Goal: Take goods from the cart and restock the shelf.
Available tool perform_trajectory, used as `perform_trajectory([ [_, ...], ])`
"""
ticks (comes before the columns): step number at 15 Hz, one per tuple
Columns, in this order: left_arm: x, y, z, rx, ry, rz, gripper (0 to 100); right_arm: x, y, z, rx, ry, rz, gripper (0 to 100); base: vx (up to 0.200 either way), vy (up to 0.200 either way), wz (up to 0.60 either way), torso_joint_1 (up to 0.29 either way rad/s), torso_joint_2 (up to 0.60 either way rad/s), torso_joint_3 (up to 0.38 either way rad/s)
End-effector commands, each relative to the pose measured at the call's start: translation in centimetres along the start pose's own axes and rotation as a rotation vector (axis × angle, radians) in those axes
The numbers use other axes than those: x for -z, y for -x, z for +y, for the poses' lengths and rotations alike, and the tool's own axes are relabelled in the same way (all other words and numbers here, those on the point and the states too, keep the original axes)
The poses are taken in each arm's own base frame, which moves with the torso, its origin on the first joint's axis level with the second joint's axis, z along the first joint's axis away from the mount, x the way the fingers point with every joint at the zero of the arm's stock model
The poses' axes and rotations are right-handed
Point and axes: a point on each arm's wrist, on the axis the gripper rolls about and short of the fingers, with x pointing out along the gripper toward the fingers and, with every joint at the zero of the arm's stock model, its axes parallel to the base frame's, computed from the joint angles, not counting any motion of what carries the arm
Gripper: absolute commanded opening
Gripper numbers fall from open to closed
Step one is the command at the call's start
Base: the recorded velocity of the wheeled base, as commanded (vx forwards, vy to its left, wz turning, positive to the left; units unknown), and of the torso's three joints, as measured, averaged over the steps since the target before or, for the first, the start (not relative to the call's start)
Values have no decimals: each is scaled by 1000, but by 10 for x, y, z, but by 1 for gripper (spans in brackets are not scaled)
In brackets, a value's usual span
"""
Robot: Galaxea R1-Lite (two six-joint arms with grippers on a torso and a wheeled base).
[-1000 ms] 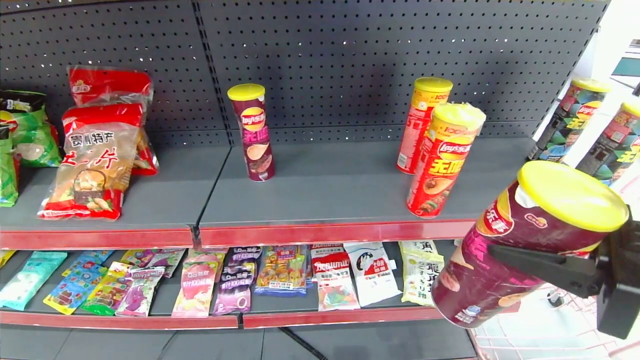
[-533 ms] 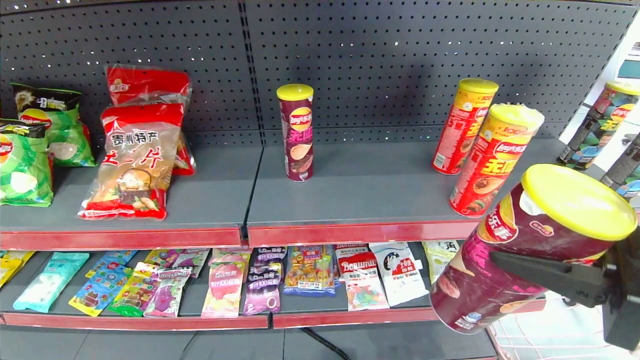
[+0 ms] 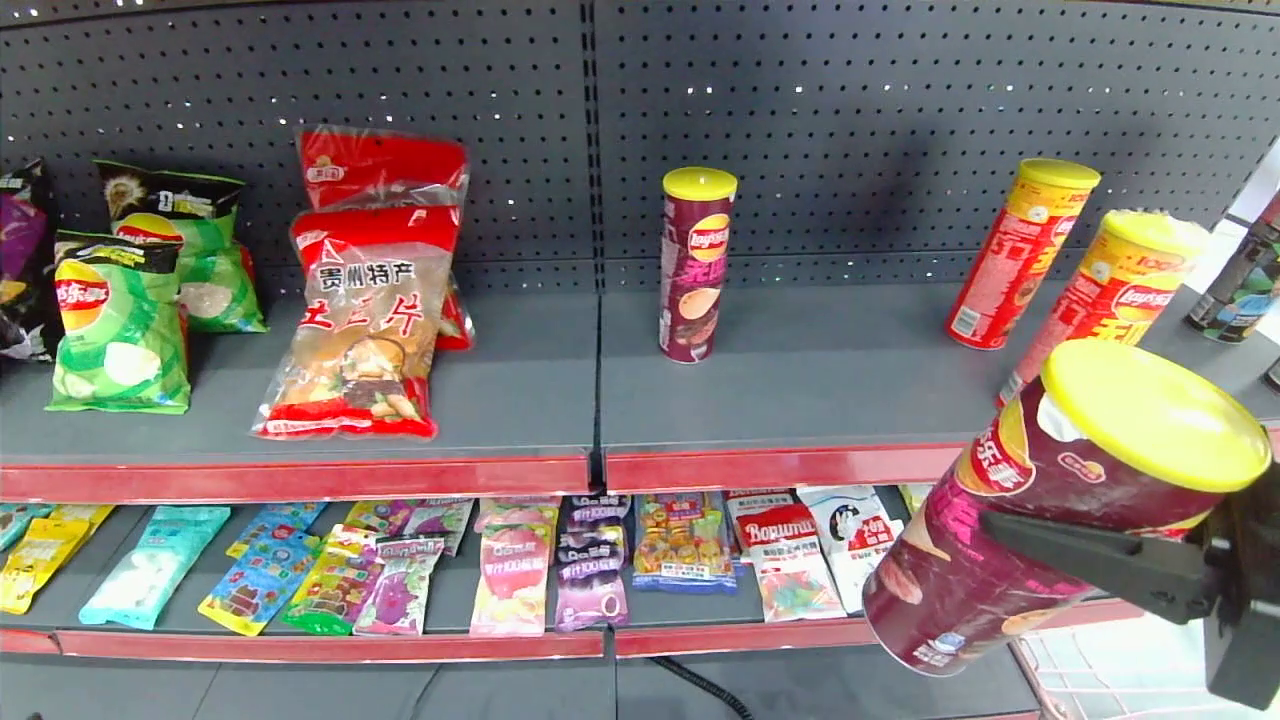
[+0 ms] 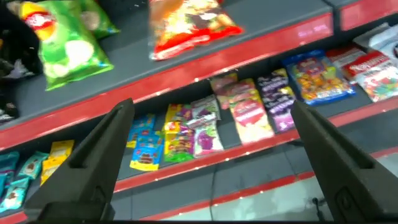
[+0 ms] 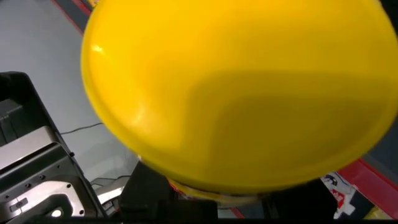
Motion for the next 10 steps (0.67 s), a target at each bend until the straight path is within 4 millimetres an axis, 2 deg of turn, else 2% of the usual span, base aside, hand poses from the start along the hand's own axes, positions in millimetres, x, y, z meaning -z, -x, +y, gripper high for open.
perform_trajectory([
  [1,0,-1,0,1,-1,6,100,1,1,1,-1,1,-2,0,0,0,0,0,0,0],
  [3,0,-2,0,-3,-6,7,100,2,1,1,-2,0,2,0,0,0,0,0,0,0],
  [10,1,-3,0,0,-8,17,100,2,0,1,-2,-1,3,0,200,0,0,3,2,1],
])
